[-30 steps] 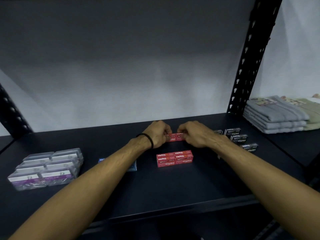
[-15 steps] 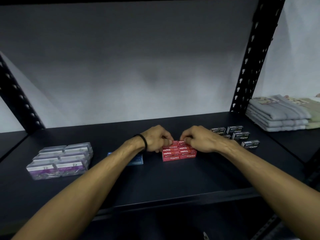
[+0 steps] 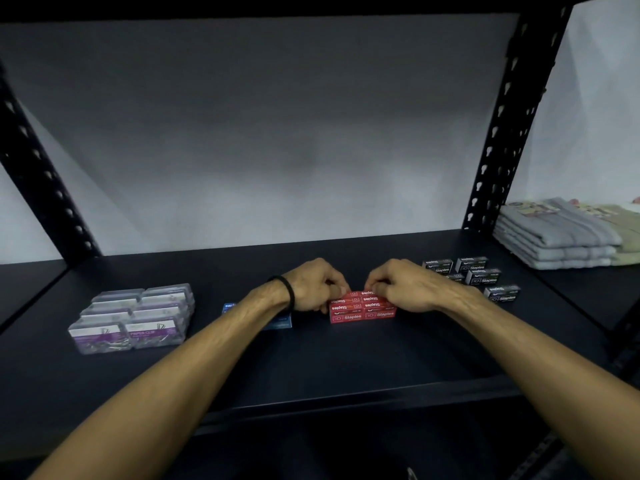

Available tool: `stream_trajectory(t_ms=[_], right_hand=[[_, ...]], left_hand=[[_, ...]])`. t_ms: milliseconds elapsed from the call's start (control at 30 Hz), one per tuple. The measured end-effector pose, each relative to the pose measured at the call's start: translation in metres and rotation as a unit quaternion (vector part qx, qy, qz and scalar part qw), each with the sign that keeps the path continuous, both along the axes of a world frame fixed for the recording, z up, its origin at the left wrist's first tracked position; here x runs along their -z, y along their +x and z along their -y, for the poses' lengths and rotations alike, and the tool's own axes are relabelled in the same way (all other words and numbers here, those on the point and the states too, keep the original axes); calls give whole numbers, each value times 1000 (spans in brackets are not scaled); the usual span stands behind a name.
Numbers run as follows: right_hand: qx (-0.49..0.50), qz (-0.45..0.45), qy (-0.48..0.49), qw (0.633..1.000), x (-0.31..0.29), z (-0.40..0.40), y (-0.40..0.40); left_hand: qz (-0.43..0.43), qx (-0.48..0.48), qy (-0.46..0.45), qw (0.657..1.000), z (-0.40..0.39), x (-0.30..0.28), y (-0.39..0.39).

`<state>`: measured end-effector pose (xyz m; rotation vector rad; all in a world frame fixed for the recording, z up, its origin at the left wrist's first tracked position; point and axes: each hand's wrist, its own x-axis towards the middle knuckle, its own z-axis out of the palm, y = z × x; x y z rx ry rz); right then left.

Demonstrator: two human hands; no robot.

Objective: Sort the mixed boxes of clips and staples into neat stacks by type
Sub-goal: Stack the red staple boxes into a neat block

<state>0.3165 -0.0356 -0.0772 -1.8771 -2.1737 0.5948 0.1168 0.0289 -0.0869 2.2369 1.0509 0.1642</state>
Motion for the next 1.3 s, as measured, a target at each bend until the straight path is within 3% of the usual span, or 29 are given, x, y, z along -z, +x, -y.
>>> stream_trajectory(t_ms=[300, 500, 1300], right_hand=[[-15, 63, -69, 995, -8, 12, -1], [-24, 87, -13, 996, 1, 8, -3], [-9, 79, -9, 997, 2, 10, -9]], left_hand=[[-39, 23, 10, 999, 9, -5, -2], [-52, 18, 65, 996, 15, -3, 1], [-88, 1, 78, 993, 16, -7, -3]])
